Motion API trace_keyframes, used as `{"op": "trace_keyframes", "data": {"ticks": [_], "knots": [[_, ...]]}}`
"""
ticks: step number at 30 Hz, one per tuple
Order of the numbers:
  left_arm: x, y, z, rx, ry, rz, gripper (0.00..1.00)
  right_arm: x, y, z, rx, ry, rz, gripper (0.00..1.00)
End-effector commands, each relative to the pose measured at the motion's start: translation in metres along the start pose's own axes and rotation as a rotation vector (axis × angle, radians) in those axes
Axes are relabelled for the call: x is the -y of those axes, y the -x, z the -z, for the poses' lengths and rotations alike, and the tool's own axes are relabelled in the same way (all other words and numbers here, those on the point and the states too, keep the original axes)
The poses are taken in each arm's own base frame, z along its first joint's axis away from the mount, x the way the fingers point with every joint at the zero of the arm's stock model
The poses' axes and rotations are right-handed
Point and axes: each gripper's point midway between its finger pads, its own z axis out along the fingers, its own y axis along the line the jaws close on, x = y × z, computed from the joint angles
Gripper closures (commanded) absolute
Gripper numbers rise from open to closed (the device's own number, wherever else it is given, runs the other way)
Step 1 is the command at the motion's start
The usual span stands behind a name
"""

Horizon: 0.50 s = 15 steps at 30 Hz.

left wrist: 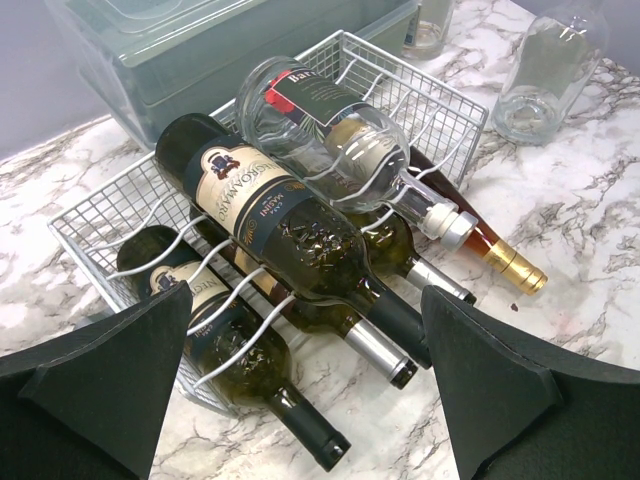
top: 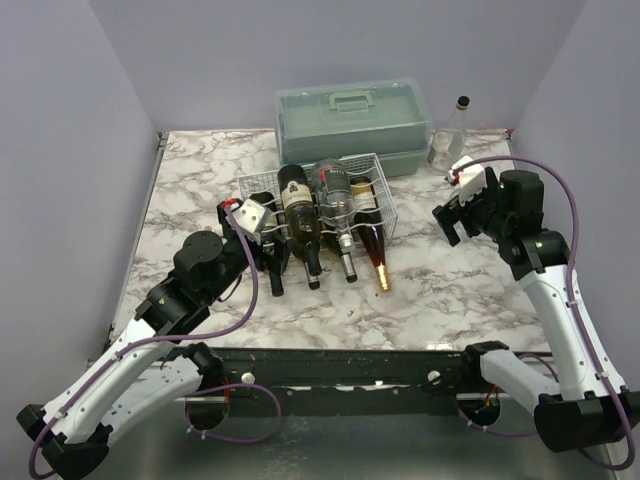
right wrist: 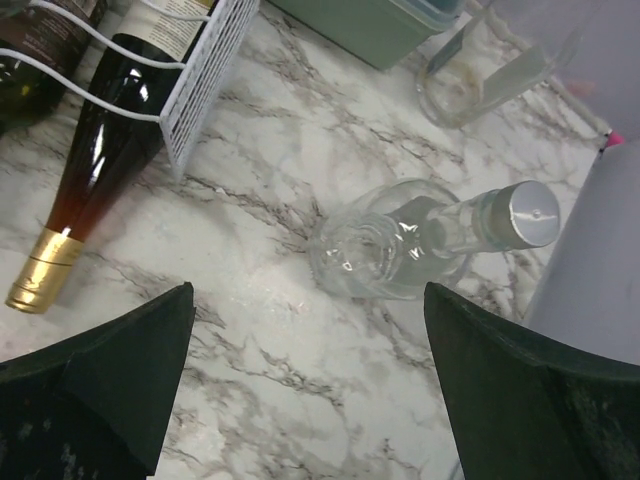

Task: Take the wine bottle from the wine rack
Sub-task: Place the wine bottle at the center of the board.

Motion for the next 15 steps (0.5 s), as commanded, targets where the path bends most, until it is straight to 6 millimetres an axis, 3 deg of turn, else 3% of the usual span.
{"op": "trace_keyframes", "data": {"ticks": [1, 15], "knots": [[-0.005, 0.009, 0.002, 0.025, 0.023, -0.007, 0.01, -0.001, 0.014, 0.001, 0.115, -0.011, -0.181, 0.00], [-0.004, 0.011, 0.004, 0.034, 0.013, -0.003, 0.01, 0.047, -0.024, -0.007, 0.167, -0.141, -0.613, 0.00]]}}
